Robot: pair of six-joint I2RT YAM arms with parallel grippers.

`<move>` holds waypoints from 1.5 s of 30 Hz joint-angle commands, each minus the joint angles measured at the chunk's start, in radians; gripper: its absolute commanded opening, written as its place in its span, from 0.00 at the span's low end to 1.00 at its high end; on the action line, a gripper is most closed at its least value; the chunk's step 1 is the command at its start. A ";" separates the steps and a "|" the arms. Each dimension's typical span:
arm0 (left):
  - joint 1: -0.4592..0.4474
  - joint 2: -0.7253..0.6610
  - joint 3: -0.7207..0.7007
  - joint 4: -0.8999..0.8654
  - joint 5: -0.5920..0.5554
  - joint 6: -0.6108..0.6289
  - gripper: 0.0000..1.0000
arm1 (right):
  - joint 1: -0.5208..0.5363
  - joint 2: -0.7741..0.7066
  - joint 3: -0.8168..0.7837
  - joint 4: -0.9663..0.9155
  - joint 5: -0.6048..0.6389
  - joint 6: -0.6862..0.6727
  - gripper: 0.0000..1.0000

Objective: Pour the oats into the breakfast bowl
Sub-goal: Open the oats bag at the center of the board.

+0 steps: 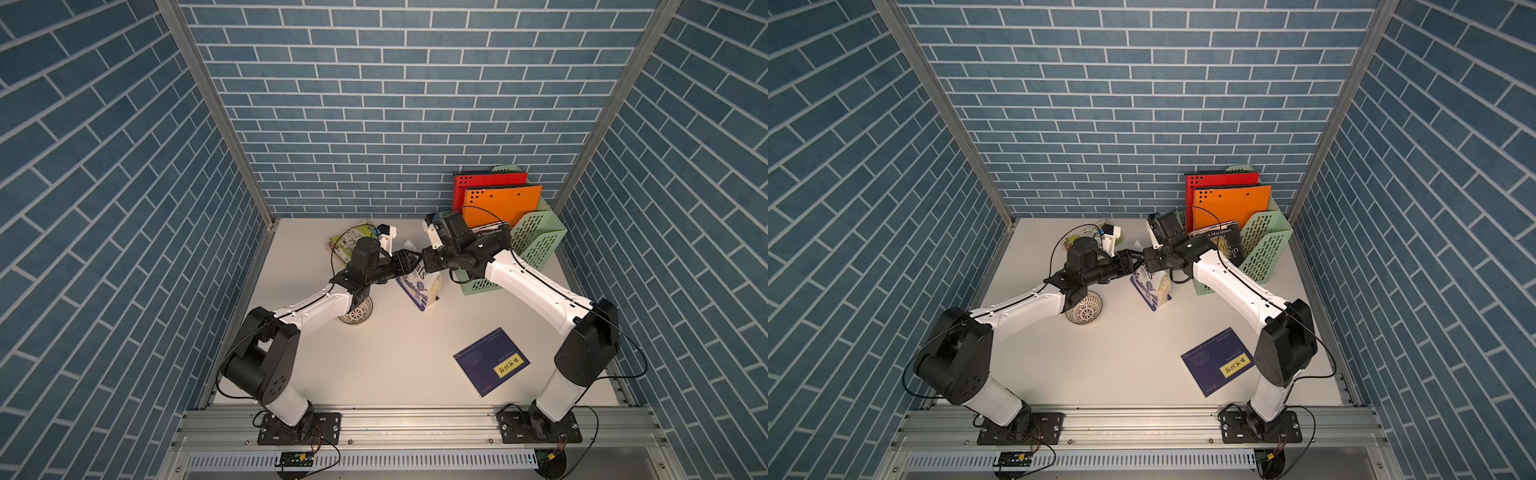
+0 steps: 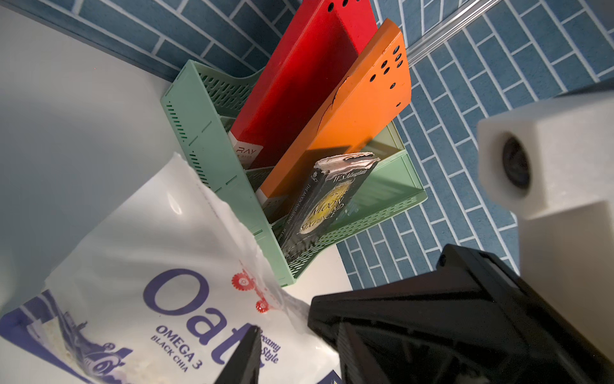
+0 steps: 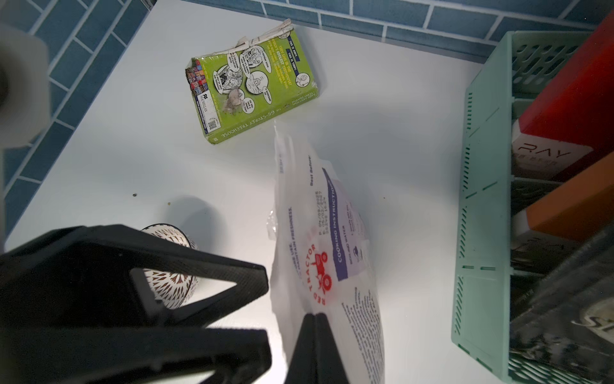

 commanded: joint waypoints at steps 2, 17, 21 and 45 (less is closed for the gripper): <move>-0.017 0.028 0.020 0.024 0.009 0.000 0.38 | -0.003 -0.032 -0.012 0.022 -0.003 0.032 0.00; -0.020 0.075 0.036 0.045 -0.023 -0.003 0.15 | -0.004 -0.021 -0.011 0.018 -0.024 0.023 0.00; -0.019 0.073 0.032 0.048 -0.027 -0.002 0.00 | -0.003 -0.019 -0.004 0.009 0.004 0.016 0.00; -0.019 -0.062 -0.013 -0.152 -0.187 0.042 0.00 | 0.000 -0.001 0.034 -0.030 0.383 -0.052 0.00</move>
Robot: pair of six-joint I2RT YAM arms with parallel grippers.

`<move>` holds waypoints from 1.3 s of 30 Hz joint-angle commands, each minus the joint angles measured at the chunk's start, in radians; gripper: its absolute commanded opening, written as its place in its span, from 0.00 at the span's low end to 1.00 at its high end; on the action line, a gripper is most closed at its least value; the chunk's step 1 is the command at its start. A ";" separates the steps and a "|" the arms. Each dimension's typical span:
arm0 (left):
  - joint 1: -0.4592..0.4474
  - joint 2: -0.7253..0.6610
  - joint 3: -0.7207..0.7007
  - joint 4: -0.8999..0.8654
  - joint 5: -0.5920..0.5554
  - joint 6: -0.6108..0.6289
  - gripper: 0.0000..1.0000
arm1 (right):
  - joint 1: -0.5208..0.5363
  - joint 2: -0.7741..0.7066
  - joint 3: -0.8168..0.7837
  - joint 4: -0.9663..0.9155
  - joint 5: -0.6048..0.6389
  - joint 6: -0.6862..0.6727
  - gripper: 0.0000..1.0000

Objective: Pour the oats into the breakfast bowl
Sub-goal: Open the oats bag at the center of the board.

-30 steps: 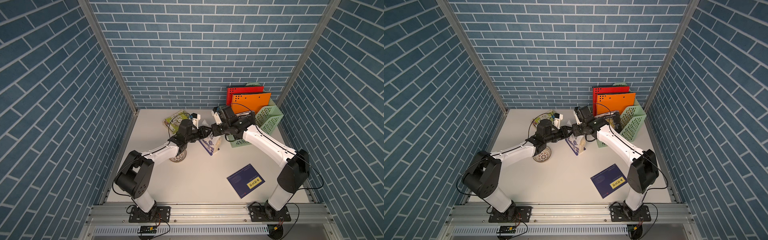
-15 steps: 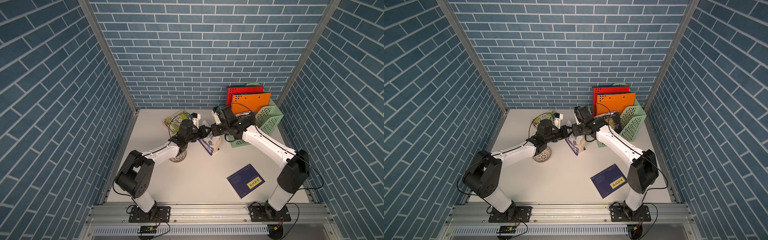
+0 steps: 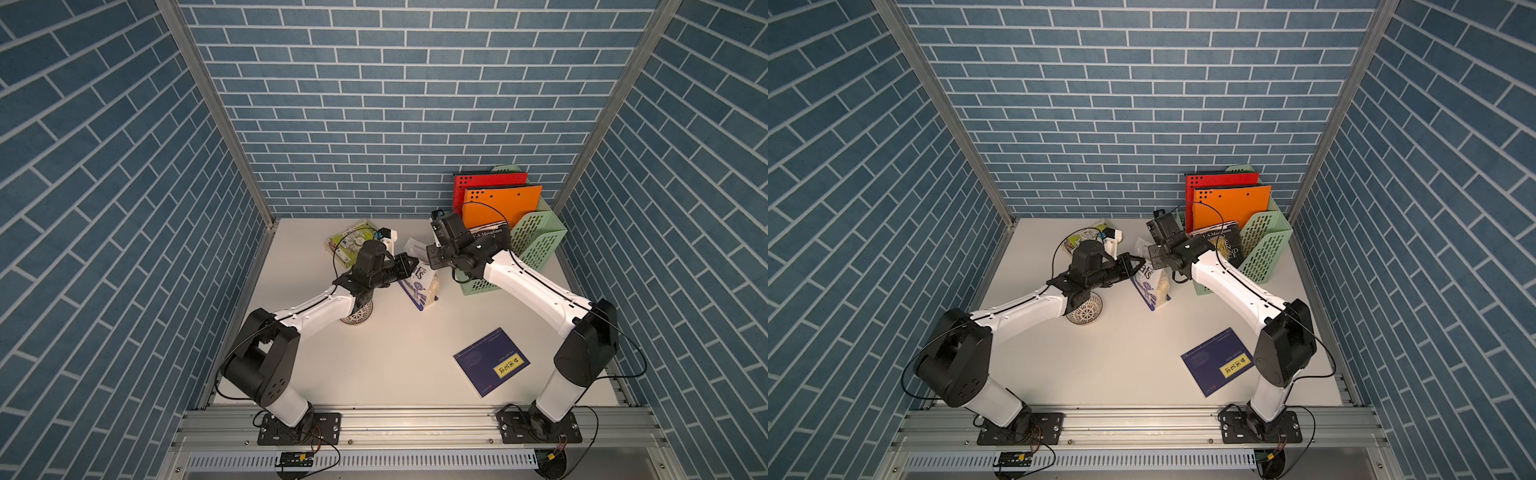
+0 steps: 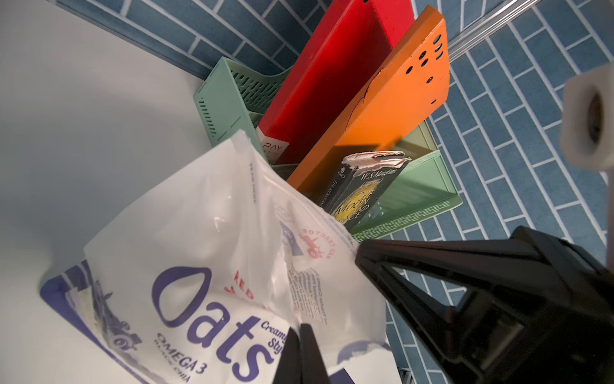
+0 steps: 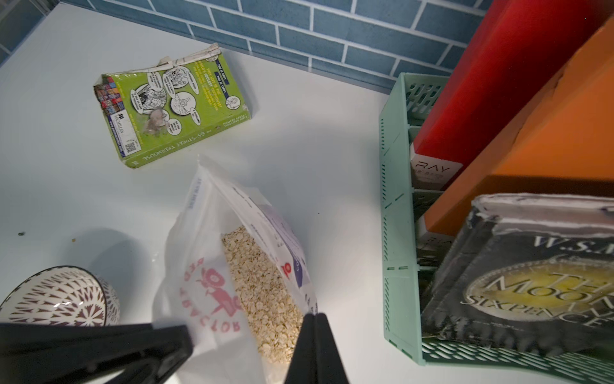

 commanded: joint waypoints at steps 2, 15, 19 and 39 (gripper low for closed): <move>0.011 -0.055 -0.007 -0.083 -0.048 0.034 0.00 | -0.013 -0.009 0.027 -0.023 0.062 -0.016 0.00; 0.010 -0.091 0.058 -0.214 -0.047 0.101 0.00 | -0.008 0.082 0.104 -0.048 -0.285 -0.053 0.58; 0.010 -0.101 0.060 -0.210 -0.048 0.101 0.00 | -0.005 0.122 0.124 -0.056 -0.283 -0.060 0.57; 0.012 -0.275 0.001 -0.567 -0.154 0.126 0.00 | -0.009 0.202 0.331 -0.146 -0.043 -0.102 0.05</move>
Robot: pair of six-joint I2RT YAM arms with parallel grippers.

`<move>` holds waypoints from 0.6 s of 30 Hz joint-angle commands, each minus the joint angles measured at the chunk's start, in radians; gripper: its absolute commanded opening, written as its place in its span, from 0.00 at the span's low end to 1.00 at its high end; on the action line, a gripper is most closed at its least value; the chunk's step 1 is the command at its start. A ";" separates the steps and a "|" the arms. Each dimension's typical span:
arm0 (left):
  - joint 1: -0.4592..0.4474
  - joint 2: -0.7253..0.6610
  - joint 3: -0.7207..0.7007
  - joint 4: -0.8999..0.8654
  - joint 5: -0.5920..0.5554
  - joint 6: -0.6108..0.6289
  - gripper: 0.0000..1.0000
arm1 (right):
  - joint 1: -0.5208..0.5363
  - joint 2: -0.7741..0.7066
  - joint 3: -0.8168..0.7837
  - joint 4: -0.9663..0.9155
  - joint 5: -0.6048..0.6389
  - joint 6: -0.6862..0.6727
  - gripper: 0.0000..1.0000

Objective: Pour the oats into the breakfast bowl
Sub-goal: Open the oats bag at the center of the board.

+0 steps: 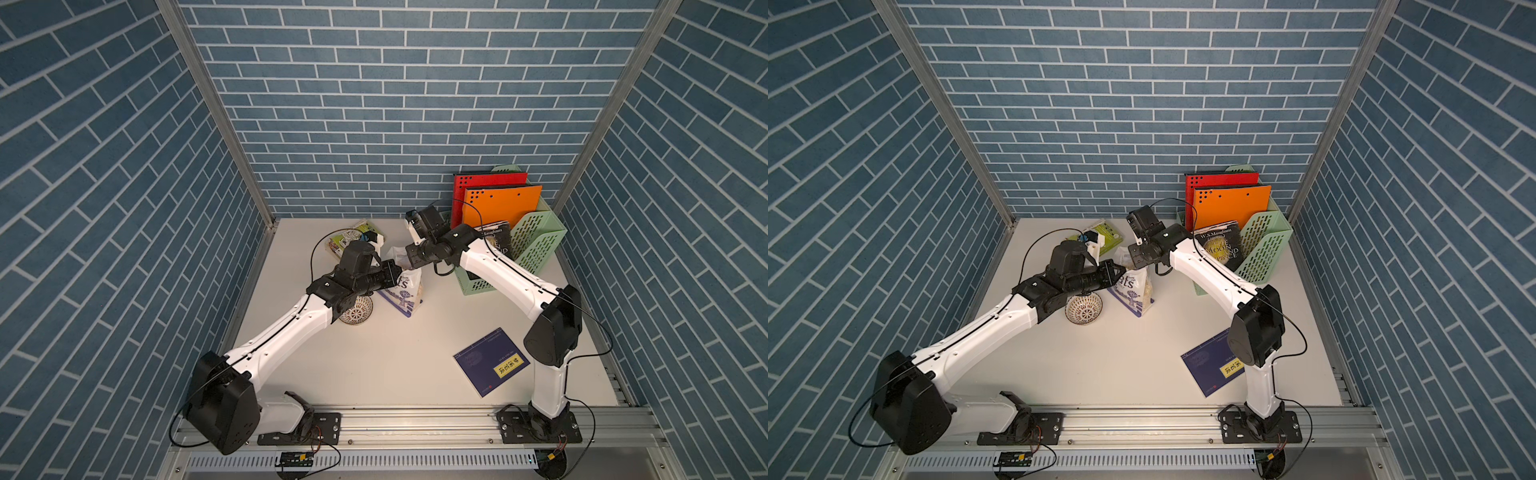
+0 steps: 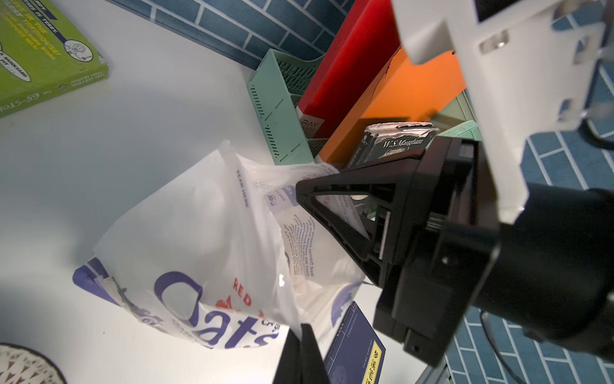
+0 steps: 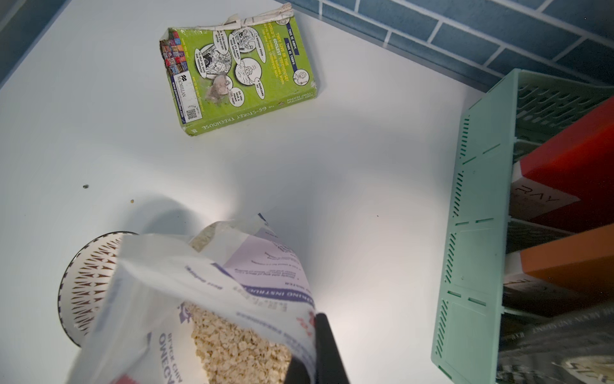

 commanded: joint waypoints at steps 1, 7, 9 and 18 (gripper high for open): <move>0.014 -0.014 -0.033 -0.080 -0.048 0.020 0.00 | -0.058 -0.028 0.033 0.034 0.067 -0.050 0.10; 0.013 0.014 -0.016 0.011 -0.025 -0.006 0.00 | -0.125 -0.194 -0.159 0.211 -0.206 -0.038 0.43; 0.013 0.025 -0.001 0.022 -0.022 -0.006 0.00 | -0.152 -0.279 -0.276 0.293 -0.266 -0.030 0.57; 0.012 0.048 0.040 0.051 -0.008 -0.007 0.00 | -0.105 -0.639 -0.932 0.819 -0.331 -0.139 0.91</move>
